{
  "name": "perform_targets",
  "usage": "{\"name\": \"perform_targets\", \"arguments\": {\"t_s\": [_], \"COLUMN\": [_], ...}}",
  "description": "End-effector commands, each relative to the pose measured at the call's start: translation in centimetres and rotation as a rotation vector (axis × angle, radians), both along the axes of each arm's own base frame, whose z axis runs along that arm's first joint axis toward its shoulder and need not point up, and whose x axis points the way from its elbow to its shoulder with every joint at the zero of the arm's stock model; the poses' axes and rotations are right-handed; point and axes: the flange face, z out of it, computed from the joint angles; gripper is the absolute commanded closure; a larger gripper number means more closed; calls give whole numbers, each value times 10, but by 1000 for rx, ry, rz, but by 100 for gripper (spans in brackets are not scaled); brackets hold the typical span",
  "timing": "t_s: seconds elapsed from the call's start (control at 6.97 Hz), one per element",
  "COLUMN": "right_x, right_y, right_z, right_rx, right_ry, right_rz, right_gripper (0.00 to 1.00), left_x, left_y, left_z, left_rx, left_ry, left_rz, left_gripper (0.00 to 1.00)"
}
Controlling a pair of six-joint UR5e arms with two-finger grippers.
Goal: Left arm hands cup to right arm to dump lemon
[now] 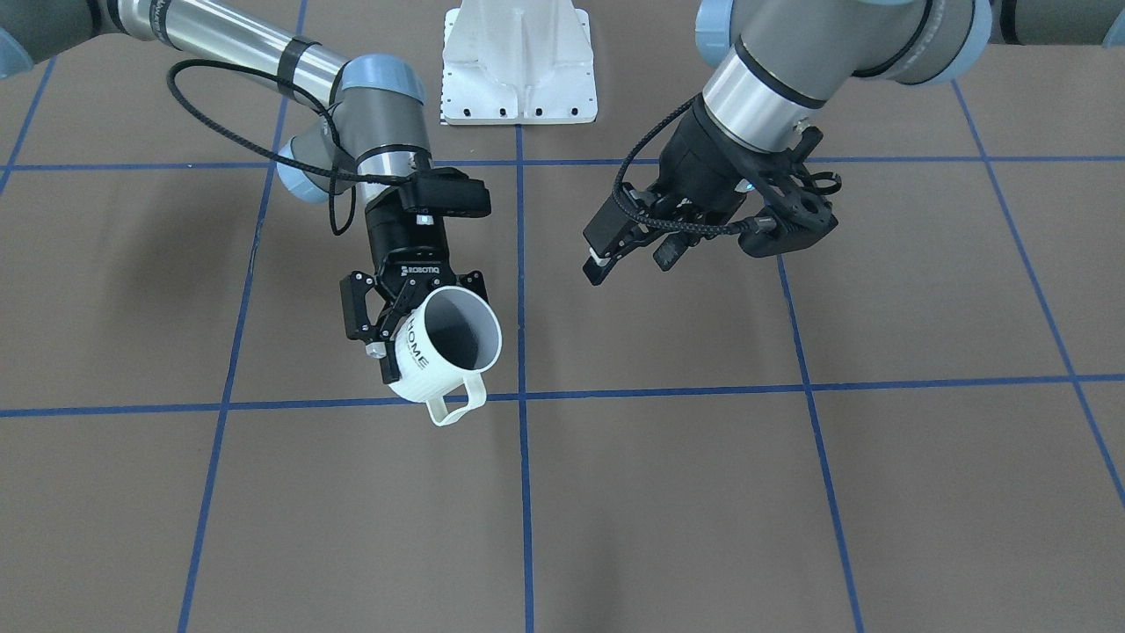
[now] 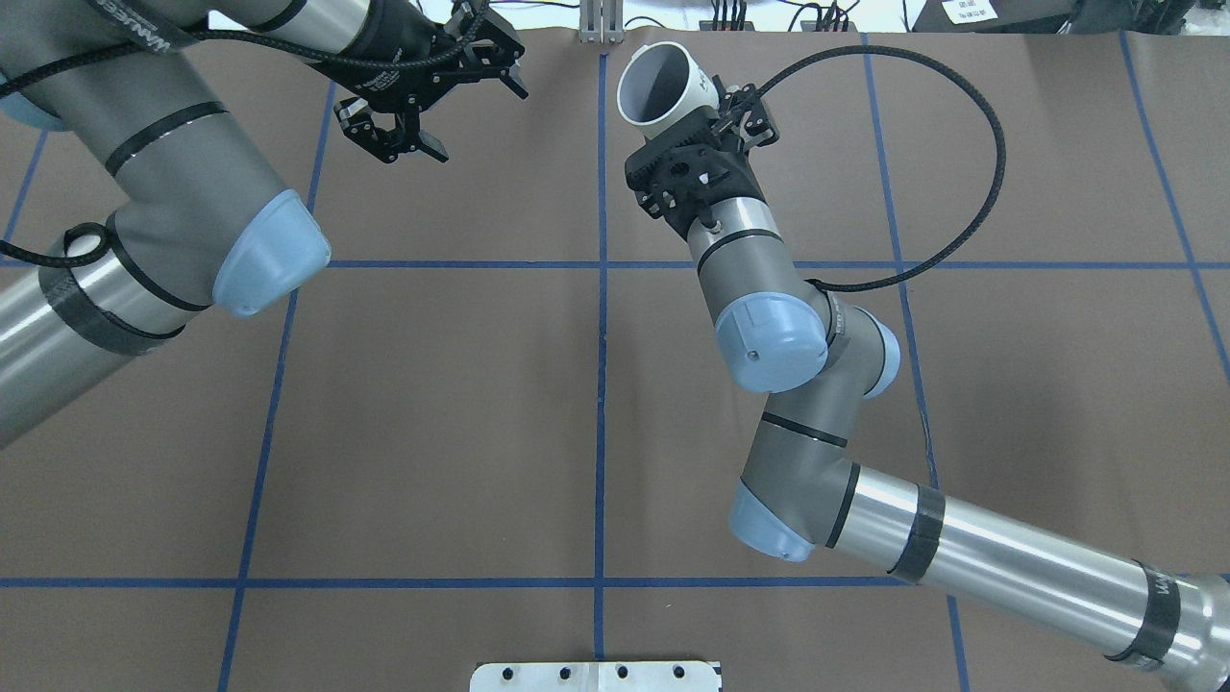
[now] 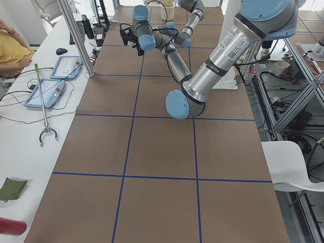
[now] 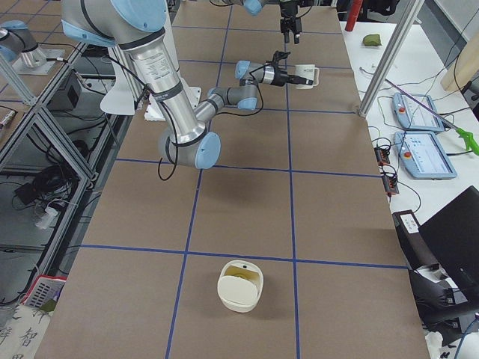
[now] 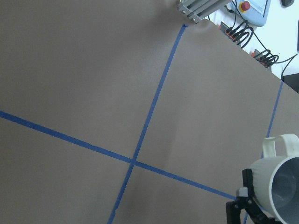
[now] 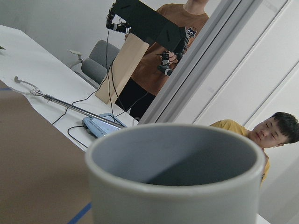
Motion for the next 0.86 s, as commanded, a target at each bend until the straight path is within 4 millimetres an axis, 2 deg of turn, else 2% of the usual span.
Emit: {"name": "perform_targets", "arguments": {"t_s": [0.0, 0.29, 0.43, 0.57, 0.72], "right_x": [-24, -29, -31, -31, -33], "right_y": [24, 32, 35, 35, 39], "right_z": [-21, -23, -25, -27, -27], "right_rx": [-1, 1, 3, 5, 5], "right_ry": [-61, -63, -66, -69, -69], "right_rz": [8, 11, 10, 14, 16], "right_gripper": [100, 100, 100, 99, 99], "left_x": [5, 11, 15, 23, 33], "left_y": [-8, -6, -4, 2, 9], "left_z": [-5, -7, -9, -15, -15], "left_rx": [-27, -14, -4, 3, 4], "left_ry": [53, 86, 90, 95, 95], "left_rz": [-41, -39, -30, -14, 2], "left_gripper": [1, 4, 29, 47, 54]}}
